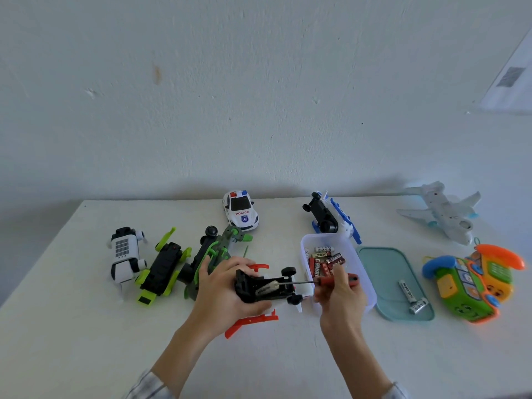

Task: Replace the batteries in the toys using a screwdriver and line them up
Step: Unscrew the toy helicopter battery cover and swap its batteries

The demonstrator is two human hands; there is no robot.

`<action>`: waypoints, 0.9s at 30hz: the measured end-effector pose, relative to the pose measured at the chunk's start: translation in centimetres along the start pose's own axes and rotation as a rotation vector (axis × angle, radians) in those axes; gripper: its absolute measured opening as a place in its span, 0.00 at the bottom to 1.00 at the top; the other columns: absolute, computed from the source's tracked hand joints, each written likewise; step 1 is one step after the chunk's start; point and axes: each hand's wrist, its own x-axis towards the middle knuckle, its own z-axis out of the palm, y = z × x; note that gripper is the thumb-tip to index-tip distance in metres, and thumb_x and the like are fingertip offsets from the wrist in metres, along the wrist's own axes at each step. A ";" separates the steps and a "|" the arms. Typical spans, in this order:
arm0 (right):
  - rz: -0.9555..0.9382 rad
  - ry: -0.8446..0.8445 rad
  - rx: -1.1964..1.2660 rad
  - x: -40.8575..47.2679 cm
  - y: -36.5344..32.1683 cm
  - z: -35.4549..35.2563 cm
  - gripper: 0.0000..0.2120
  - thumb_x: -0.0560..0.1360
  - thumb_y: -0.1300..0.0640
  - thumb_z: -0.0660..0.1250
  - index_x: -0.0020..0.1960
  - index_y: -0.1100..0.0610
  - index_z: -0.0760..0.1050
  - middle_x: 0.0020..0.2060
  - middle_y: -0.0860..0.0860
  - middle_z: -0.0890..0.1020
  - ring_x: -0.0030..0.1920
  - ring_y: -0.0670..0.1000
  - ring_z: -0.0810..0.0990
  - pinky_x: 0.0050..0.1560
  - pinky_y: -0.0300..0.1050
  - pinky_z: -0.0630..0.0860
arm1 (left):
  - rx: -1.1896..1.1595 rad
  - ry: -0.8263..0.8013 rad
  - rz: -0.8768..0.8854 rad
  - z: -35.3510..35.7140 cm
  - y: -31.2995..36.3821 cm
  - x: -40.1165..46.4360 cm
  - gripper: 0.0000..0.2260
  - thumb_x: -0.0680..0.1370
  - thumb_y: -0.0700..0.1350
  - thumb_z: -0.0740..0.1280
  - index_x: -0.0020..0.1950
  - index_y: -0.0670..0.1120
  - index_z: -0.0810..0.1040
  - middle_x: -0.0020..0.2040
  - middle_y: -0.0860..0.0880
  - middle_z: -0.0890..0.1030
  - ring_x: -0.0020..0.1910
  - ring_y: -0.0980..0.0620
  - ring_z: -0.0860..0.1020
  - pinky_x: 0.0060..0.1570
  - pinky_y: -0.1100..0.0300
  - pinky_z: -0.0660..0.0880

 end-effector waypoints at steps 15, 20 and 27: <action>-0.316 -0.535 -1.182 -3.2 -2.1 0.7 0.06 0.75 0.64 0.63 0.44 0.55 0.77 0.42 0.49 0.75 0.35 0.45 0.73 0.35 0.34 0.70 | 0.062 -0.020 -0.025 0.2 0.4 -0.4 0.22 0.56 0.70 0.69 0.44 0.60 0.79 0.53 0.69 0.75 0.57 0.75 0.68 0.73 0.50 0.38; -0.501 -0.468 -1.458 -5.1 -0.1 0.6 0.09 0.79 0.56 0.60 0.55 0.51 0.77 0.49 0.46 0.67 0.41 0.49 0.75 0.40 0.40 0.72 | 0.068 0.003 -0.007 0.2 0.6 -0.4 0.20 0.58 0.69 0.70 0.43 0.60 0.79 0.53 0.70 0.73 0.58 0.77 0.66 0.73 0.47 0.40; -0.657 -0.564 -1.319 -5.2 1.7 1.4 0.06 0.76 0.57 0.65 0.43 0.52 0.68 0.43 0.45 0.74 0.39 0.49 0.73 0.37 0.40 0.70 | 0.114 0.027 0.017 0.4 0.2 -0.6 0.20 0.60 0.69 0.69 0.44 0.59 0.80 0.53 0.67 0.76 0.54 0.73 0.70 0.71 0.41 0.47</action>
